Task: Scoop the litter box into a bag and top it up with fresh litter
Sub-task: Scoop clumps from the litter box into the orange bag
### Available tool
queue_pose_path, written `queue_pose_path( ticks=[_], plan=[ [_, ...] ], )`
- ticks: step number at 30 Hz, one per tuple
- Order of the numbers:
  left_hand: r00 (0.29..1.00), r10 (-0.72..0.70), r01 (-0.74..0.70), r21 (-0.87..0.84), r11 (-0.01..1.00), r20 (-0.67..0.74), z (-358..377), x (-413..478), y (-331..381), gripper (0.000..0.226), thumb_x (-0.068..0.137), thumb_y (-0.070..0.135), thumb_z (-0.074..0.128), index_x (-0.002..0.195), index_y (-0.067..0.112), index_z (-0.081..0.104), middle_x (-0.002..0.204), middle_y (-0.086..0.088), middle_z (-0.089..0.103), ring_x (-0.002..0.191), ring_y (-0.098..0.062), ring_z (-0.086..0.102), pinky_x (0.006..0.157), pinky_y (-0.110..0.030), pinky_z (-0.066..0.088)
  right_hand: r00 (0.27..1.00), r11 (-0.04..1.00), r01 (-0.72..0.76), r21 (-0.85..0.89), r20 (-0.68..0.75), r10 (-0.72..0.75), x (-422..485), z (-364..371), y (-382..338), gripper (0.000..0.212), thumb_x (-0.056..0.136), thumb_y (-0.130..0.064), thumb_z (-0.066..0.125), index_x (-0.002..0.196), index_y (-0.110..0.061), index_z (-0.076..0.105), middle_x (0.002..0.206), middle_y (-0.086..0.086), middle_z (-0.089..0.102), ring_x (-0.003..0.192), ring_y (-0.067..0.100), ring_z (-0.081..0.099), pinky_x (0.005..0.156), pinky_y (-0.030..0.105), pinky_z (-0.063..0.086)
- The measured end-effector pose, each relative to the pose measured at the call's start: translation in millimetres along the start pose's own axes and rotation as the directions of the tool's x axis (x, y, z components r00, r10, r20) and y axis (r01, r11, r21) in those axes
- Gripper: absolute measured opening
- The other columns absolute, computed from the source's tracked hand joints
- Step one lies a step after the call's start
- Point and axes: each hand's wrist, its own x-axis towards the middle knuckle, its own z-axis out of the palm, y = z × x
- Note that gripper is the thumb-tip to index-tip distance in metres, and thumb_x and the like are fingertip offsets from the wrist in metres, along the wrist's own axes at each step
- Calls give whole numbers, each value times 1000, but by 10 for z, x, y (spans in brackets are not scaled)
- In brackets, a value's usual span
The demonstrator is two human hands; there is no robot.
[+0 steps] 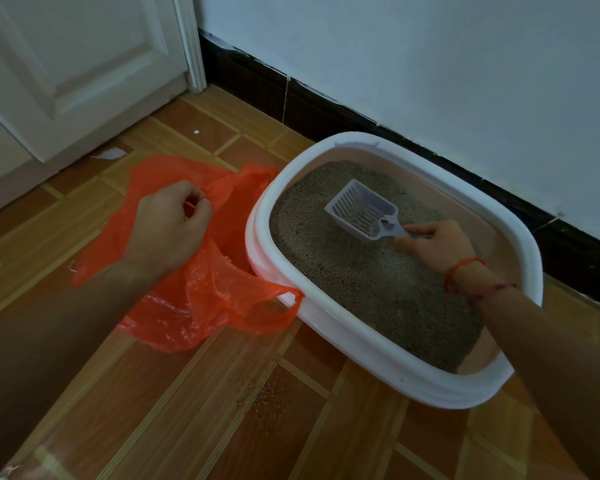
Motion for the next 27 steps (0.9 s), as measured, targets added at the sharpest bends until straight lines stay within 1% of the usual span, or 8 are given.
queue_pose_path(
  ticks=[2, 5, 9, 17, 19, 21, 24, 27],
  plan=[
    [1000, 4, -4, 5, 1000, -3, -14, 0, 5, 12, 94, 16, 57, 90, 10, 66, 85, 3, 64, 76, -14, 58, 72, -24, 38, 1000, 1000, 7, -2, 12, -7, 3, -1, -10, 33, 83, -29, 73, 115, -20, 70, 92, -3, 67, 77, 12, 61, 70, 27, 46],
    [1000, 6, -6, -3, 1000, -8, -30, -7, 9, 11, 94, 16, 57, 89, 11, 66, 84, 2, 64, 75, -15, 59, 72, -25, 40, 1000, 1000, -1, -12, -7, 0, 2, -13, -14, 34, 84, -31, 73, 117, -20, 70, 91, -2, 67, 72, 8, 59, 61, 22, 44],
    [1000, 6, -6, -7, 1000, -14, -43, -8, 20, 11, 94, 16, 57, 88, 11, 65, 83, 3, 64, 75, -16, 59, 71, -26, 41, 1000, 999, 17, -41, 6, -16, -2, -14, 1, 36, 84, -30, 73, 117, -19, 70, 94, -2, 65, 72, 6, 57, 67, 25, 44],
    [1000, 14, -14, -4, 1000, -11, -43, -4, 37, 11, 94, 15, 57, 90, 10, 66, 84, 2, 65, 77, -15, 60, 72, -27, 43, 1000, 995, 14, -97, -8, -15, -19, -11, -7, 35, 84, -29, 72, 118, -19, 69, 101, 2, 70, 68, 6, 56, 63, 21, 45],
    [1000, 5, -5, -9, 1000, -6, -49, -6, 25, 12, 94, 16, 57, 90, 10, 66, 85, 2, 65, 77, -16, 60, 73, -29, 45, 1000, 994, 11, -107, -5, -12, -29, -11, -12, 35, 85, -27, 72, 119, -20, 69, 93, -1, 68, 64, 4, 54, 54, 17, 41],
    [1000, -8, 8, -13, 1000, -7, -58, -7, 13, 11, 94, 17, 57, 90, 11, 66, 84, 3, 64, 76, -16, 60, 72, -29, 43, 1000, 994, 13, -104, 3, -13, -44, -10, -19, 34, 86, -27, 72, 119, -20, 68, 87, -2, 65, 63, 5, 54, 51, 16, 39],
    [1000, -8, 8, -9, 1000, -5, -68, -14, 3, 12, 95, 16, 57, 89, 11, 65, 83, 3, 64, 77, -15, 60, 71, -27, 41, 1000, 994, 22, -105, 12, -21, -54, 4, -29, 34, 86, -27, 71, 119, -20, 69, 93, -1, 67, 69, 9, 57, 61, 19, 43],
    [1000, -7, 7, -5, 1000, -4, -74, -14, 3, 12, 95, 16, 56, 88, 11, 65, 83, 3, 63, 74, -14, 59, 67, -24, 42, 999, 995, 23, -95, 28, -20, -59, 22, -35, 33, 86, -27, 71, 118, -20, 69, 91, -3, 64, 71, 9, 57, 61, 19, 43]
  ],
)
